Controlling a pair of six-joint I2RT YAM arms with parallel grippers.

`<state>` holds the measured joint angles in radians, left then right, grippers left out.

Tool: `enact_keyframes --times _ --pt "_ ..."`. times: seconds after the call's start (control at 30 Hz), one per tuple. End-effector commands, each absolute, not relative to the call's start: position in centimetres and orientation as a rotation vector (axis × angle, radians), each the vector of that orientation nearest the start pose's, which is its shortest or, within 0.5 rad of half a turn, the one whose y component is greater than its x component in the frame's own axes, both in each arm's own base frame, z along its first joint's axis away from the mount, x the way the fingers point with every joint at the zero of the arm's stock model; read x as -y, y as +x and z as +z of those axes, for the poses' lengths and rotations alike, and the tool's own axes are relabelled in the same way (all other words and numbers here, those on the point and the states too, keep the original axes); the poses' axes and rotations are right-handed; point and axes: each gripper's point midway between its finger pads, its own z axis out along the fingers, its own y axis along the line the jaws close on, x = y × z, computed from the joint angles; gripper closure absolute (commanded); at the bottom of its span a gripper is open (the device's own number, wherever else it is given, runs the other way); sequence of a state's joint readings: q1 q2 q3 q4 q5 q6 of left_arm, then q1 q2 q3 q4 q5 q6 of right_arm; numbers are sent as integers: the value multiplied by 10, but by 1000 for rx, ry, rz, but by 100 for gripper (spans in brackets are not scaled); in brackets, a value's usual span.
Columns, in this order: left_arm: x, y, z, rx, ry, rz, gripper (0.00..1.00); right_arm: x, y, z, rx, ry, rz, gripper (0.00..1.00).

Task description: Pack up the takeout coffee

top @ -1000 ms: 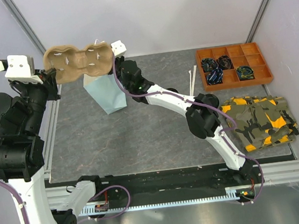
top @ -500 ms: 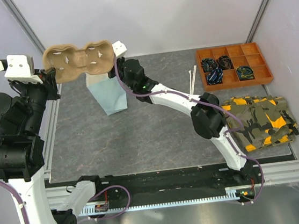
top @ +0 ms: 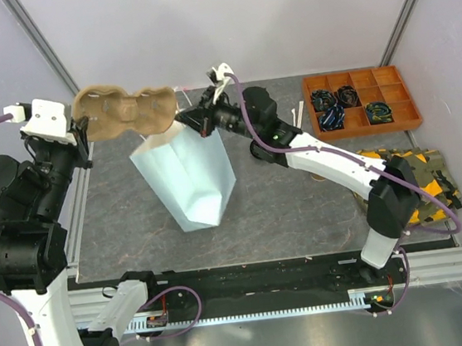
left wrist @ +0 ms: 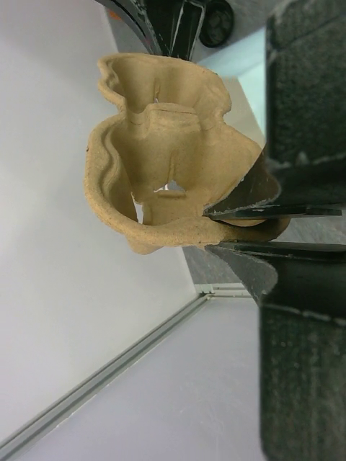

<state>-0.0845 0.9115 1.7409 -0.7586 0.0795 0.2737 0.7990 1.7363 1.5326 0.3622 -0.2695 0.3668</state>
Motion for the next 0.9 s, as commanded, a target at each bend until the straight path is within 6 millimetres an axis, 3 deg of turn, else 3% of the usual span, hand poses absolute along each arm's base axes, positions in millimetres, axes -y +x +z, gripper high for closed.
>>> enact_keyframes --times 0.0,0.03,0.1,0.13,0.2,0.27,0.33,0.5,0.57,0.7,0.87 --pt "30 217 511 -1453 492 134 98 -428 307 350 -1456 -690 1276 100" --pt "30 215 510 -1451 503 135 98 -421 299 355 -1433 -710 1287 100" --pt "40 211 506 -1439 571 108 98 -412 288 334 -1441 -771 1289 100" --pt "45 209 498 -1459 610 80 98 -407 283 340 -1420 -781 1290 100" --pt "66 204 484 -1460 755 -6 98 -399 275 331 -1423 -822 1305 100" --pt "83 197 458 -1518 869 -113 98 -390 267 331 -1407 -849 1310 100" --pt "88 195 449 -1527 927 -138 98 -378 262 334 -1384 -868 1299 100" --pt "105 198 462 -1472 982 -229 98 -356 252 351 -1316 -918 1268 100" --pt "109 198 467 -1449 1006 -244 98 -352 250 349 -1308 -957 1234 100" --pt "109 219 458 -1474 1037 -235 98 -345 242 344 -1282 -1011 1215 100" --pt "103 243 480 -1470 978 -182 98 -339 243 329 -1308 -1037 1188 100"
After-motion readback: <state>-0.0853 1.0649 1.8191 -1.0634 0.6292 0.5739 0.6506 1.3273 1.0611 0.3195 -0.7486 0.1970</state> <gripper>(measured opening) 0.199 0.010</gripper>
